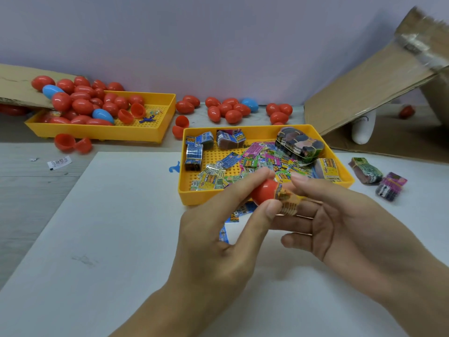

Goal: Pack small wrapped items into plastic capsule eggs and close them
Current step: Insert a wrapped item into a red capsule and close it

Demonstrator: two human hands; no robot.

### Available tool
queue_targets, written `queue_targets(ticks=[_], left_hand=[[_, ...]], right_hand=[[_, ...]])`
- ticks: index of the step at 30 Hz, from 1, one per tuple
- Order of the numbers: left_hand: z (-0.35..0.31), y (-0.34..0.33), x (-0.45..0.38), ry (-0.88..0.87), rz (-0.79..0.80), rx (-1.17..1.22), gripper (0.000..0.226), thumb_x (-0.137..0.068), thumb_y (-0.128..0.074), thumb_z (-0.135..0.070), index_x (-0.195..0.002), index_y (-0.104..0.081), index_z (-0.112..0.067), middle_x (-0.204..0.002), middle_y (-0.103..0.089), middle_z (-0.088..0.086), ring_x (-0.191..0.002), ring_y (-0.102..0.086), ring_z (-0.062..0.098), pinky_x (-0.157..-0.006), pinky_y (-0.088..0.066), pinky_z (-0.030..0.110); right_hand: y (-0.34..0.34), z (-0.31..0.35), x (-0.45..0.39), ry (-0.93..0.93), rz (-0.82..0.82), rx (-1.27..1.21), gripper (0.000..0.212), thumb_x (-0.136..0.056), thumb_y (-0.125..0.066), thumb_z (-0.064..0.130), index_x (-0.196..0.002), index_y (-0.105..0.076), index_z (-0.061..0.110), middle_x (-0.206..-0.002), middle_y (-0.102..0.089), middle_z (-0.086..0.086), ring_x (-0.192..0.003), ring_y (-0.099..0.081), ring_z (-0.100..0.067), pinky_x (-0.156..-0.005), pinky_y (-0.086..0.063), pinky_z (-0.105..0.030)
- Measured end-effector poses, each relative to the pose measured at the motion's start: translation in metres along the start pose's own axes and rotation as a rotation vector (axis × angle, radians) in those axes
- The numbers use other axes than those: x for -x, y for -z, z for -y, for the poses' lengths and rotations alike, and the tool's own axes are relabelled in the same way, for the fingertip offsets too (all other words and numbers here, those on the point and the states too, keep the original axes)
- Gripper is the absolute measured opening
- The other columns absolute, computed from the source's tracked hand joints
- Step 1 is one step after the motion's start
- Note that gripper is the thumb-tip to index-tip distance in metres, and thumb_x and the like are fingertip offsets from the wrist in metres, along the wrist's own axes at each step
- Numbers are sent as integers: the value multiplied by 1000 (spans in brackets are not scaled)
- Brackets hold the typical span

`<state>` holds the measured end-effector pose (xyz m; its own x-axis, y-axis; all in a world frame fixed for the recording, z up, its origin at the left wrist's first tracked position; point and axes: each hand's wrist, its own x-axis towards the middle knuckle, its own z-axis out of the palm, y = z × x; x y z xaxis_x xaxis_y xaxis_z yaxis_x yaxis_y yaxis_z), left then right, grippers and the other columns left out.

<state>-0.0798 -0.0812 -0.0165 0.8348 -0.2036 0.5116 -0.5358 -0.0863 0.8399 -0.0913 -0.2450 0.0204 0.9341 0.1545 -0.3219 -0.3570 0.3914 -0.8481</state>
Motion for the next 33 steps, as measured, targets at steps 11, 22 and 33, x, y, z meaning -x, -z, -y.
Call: queue_targets(ticks=[11,22,33], left_hand=[[2,-3,0,-172,-1,-157,38,-89,-63,-22,-125,-62,-8,-119,-68,-4,-113,-64,1,-95,-49,18],[1,0,-4,-73,103,-85,38,-92,-58,-20,-128,-62,-9,-118,-70,-9,-115,-62,-3,-95,-46,14],[1,0,-1,290,39,251,42,-87,-51,-52,-116,-71,-29,-91,-70,-7,-78,-70,17,-64,-58,33]], right_hand=[[6,0,0,-22,14,-3,23,-67,-79,23,-87,-81,13,-87,-75,-15,-66,-74,-20,-49,-55,-23],[10,-1,-2,-63,40,-41,20,-75,-76,23,-92,-80,15,-97,-75,-17,-78,-75,-25,-52,-56,-25],[5,-12,0,535,-222,424,39,-56,-91,22,-92,-75,21,-94,-77,-3,-83,-73,-17,-57,-56,-25]])
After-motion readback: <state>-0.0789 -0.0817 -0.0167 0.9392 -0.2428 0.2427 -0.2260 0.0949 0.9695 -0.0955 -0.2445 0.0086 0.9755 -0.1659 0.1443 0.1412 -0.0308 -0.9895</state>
